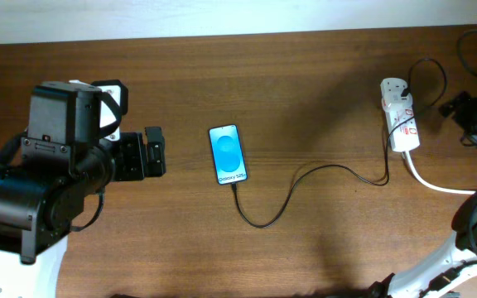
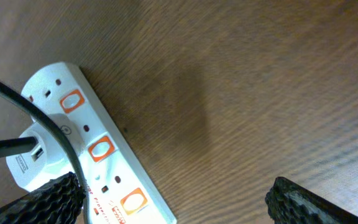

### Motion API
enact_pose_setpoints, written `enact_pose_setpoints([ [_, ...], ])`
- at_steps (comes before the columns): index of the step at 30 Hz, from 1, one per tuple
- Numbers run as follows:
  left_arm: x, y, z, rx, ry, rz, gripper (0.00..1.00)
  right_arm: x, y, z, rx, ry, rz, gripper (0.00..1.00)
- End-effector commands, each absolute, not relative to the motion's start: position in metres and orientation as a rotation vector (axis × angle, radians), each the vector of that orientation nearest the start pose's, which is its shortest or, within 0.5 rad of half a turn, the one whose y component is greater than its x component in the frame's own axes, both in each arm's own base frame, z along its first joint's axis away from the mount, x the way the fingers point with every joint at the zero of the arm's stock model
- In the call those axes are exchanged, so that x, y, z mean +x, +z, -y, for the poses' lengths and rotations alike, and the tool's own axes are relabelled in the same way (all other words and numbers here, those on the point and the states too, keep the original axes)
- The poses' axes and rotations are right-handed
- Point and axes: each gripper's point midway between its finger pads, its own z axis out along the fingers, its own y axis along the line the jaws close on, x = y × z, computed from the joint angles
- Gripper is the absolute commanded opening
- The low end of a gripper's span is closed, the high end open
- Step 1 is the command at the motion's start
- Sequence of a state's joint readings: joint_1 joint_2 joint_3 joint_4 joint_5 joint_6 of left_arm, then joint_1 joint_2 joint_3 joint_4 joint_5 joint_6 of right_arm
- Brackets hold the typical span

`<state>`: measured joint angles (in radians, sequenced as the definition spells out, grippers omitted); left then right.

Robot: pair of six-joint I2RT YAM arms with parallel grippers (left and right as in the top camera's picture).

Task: Plug charger to phone and switch on socket
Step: 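Move the right gripper over the white power strip's switch, then press down the power strip switch with the right gripper fingers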

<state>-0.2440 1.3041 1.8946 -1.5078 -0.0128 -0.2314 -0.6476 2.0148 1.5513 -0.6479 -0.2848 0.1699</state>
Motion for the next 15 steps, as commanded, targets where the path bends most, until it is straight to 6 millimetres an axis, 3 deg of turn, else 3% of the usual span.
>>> enact_pose_setpoints([
  [1, 0.262, 0.363, 0.061, 0.014, -0.17, -2.484, 0.99, 0.418, 0.06, 0.249, 0.942, 0.138, -2.509, 0.99],
  [7, 0.262, 0.363, 0.061, 0.014, -0.17, -2.484, 0.99, 0.417, 0.036, 0.247, 0.961, 0.155, -2.547, 0.99],
  [15, 0.262, 0.363, 0.061, 0.014, -0.17, -2.485, 0.99, 0.436, 0.041, 0.243, 0.889, 0.195, -2.497, 0.98],
])
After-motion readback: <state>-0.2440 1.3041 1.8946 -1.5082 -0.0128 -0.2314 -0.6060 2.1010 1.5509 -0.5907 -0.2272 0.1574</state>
